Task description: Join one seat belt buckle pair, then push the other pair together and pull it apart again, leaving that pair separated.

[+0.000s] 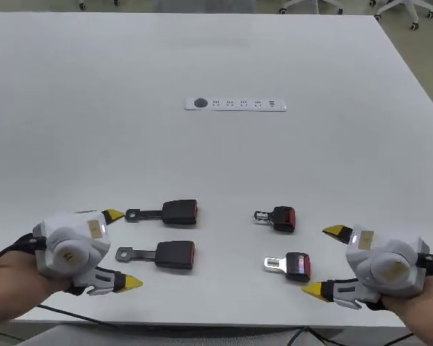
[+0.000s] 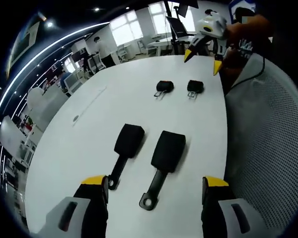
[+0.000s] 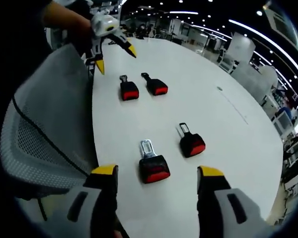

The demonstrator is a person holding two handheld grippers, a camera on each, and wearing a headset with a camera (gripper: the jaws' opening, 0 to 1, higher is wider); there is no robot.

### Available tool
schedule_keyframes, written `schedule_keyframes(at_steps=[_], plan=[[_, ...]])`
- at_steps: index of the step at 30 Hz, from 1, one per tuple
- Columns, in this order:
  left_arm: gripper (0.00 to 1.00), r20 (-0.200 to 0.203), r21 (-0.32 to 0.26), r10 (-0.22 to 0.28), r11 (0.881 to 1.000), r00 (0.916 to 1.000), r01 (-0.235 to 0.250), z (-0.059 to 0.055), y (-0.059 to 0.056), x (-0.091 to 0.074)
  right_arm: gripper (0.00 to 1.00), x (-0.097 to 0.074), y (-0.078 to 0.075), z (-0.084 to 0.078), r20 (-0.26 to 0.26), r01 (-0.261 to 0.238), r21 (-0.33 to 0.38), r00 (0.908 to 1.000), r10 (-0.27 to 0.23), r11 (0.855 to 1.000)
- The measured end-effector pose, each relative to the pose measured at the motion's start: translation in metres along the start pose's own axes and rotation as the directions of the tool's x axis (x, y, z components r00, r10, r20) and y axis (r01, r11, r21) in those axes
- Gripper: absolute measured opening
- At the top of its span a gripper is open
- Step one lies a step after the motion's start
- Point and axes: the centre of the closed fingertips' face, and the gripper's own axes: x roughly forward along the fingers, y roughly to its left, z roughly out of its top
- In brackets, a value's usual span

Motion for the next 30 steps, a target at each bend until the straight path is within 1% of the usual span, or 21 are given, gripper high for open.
schedule_keyframes(at_steps=[2,3,5,7,12,13,16,17,21,25,28,30], plan=[[0.77,-0.01,0.019,-0.022,1.0,0.9997,0.023,0.0,-0.002,0.006,0.62,0.005,0.001,-0.003,-0.016,-0.024,-0.017,0.9996,0.023,1.0],[0.75,-0.023,0.033,-0.04,0.999,0.9989,0.041,0.001,-0.004,0.01,0.61,0.006,0.001,-0.003,-0.019,-0.029,-0.024,0.9994,0.029,0.999],[0.69,-0.04,0.058,-0.067,0.996,0.9969,0.069,0.0,-0.006,0.017,0.58,0.01,0.001,-0.005,-0.027,-0.04,-0.026,0.9989,0.04,0.999],[0.62,-0.053,0.059,-0.097,0.993,0.9939,0.1,-0.001,-0.007,0.024,0.53,0.015,0.004,-0.008,-0.048,-0.079,-0.018,0.9958,0.078,0.997],[0.61,-0.067,0.108,-0.118,0.986,0.9907,0.125,0.004,-0.004,0.036,0.48,0.026,0.006,-0.012,-0.076,-0.117,-0.042,0.9906,0.114,0.992],[0.59,-0.069,0.111,-0.124,0.985,0.9899,0.131,0.005,-0.003,0.038,0.48,0.03,0.007,-0.014,-0.086,-0.132,-0.045,0.988,0.128,0.99],[0.58,-0.075,0.132,-0.147,0.979,0.9863,0.156,0.009,-0.004,0.046,0.47,0.037,0.008,-0.018,-0.112,-0.154,-0.061,0.9828,0.147,0.986],[0.58,-0.078,0.135,-0.153,0.977,0.9852,0.162,0.009,-0.004,0.048,0.46,0.039,0.007,-0.02,-0.122,-0.159,-0.068,0.9811,0.15,0.985],[0.53,-0.1,0.152,-0.173,0.971,0.9799,0.187,0.005,-0.005,0.056,0.46,0.046,0.008,-0.022,-0.135,-0.176,-0.072,0.977,0.165,0.982],[0.49,-0.101,0.156,-0.192,0.966,0.9762,0.206,0.007,-0.007,0.062,0.45,0.052,0.007,-0.029,-0.155,-0.198,-0.073,0.9704,0.185,0.977],[0.47,-0.12,0.165,-0.205,0.961,0.9714,0.223,0.003,-0.009,0.067,0.45,0.056,0.007,-0.034,-0.177,-0.219,-0.075,0.963,0.204,0.973],[0.46,-0.125,0.171,-0.208,0.959,0.9701,0.228,0.002,-0.009,0.068,0.44,0.057,0.005,-0.035,-0.18,-0.223,-0.073,0.9615,0.207,0.972]])
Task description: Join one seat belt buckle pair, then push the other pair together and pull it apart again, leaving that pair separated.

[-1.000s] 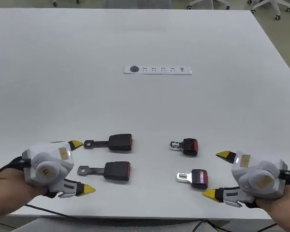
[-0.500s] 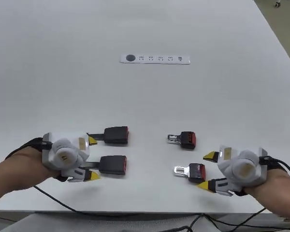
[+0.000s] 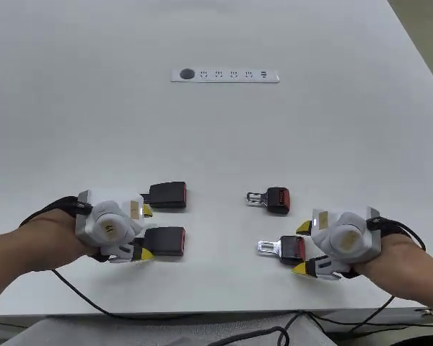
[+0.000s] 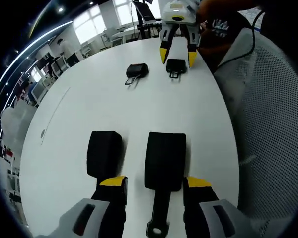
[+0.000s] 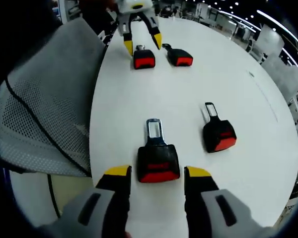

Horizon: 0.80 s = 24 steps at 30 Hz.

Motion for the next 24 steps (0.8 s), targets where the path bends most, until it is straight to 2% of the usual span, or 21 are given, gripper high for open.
schedule_keyframes(at_steps=[7,10,15,22,24], plan=[[0.43,-0.028,0.032,-0.046,0.998,0.9986,0.047,-0.003,-0.009,0.007,0.42,0.004,-0.003,0.001,-0.011,-0.013,-0.006,0.9999,0.013,1.0],[0.4,-0.025,0.012,-0.063,0.998,0.9977,0.063,-0.003,-0.012,0.008,0.37,0.006,0.0,0.001,-0.016,-0.023,-0.024,0.9996,0.023,0.999],[0.38,-0.019,0.014,-0.065,0.998,0.9977,0.065,-0.001,-0.013,0.009,0.37,0.006,-0.001,0.002,0.002,-0.018,-0.001,0.9998,0.018,1.0],[0.34,-0.028,0.052,-0.061,0.997,0.9978,0.062,0.003,-0.011,0.011,0.35,0.006,-0.004,0.0,0.027,-0.047,0.01,0.9986,0.047,0.999],[0.33,-0.019,0.043,-0.057,0.997,0.9982,0.058,0.003,-0.011,0.01,0.35,0.006,-0.005,0.0,0.035,-0.052,0.005,0.9981,0.051,0.999]])
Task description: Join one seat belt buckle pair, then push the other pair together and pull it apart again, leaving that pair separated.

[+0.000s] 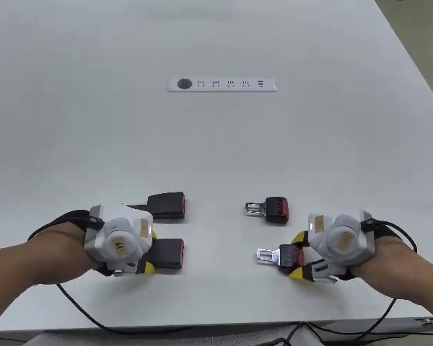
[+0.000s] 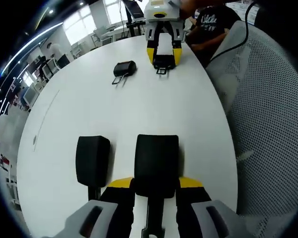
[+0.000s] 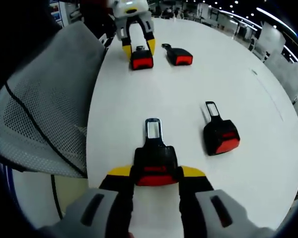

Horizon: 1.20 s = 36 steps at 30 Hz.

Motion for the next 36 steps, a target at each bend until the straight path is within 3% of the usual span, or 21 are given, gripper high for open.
schedule_keyframes(at_steps=[17,23,36], plan=[[0.32,-0.022,-0.001,0.014,1.0,0.9997,-0.014,-0.001,-0.001,0.0,0.35,0.001,0.0,0.002,-0.018,0.0,-0.007,0.9998,0.0,1.0],[0.32,-0.044,-0.003,0.017,1.0,0.9989,-0.017,-0.001,-0.001,0.001,0.35,0.002,-0.002,0.005,0.009,0.018,0.055,0.9998,-0.018,0.998],[0.32,-0.051,-0.013,0.021,1.0,0.9985,-0.022,-0.002,-0.001,0.001,0.35,0.015,0.004,0.029,-0.003,0.02,0.018,0.9998,-0.02,1.0]])
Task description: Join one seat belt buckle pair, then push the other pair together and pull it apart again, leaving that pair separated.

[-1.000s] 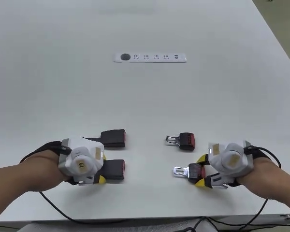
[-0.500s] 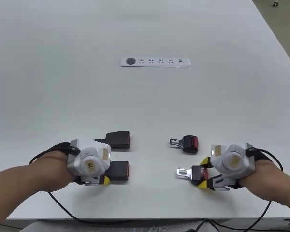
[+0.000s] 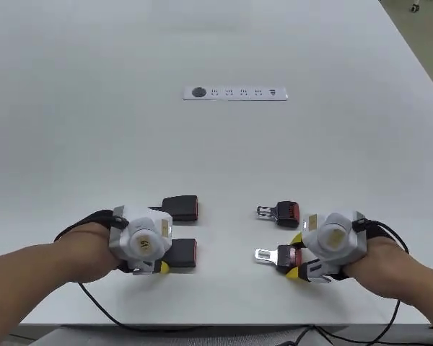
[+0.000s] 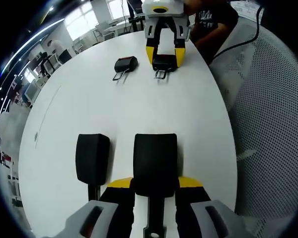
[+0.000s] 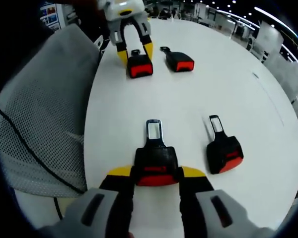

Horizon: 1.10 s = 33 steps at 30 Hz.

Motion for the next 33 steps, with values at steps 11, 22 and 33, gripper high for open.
schedule_keyframes(at_steps=[11,22,33], plan=[[0.32,-0.002,0.005,-0.013,1.0,0.9999,0.013,0.0,0.0,0.0,0.35,0.019,0.007,0.035,0.012,-0.015,-0.046,0.9998,0.015,0.999],[0.32,-0.003,0.019,-0.023,1.0,0.9997,0.023,0.0,0.0,0.0,0.35,0.042,0.018,0.078,0.03,-0.021,-0.066,0.9993,0.023,0.998],[0.32,-0.012,0.024,-0.026,0.999,0.9996,0.027,0.0,0.0,0.001,0.35,0.051,0.019,0.095,0.01,-0.026,-0.088,0.9996,0.027,0.996]])
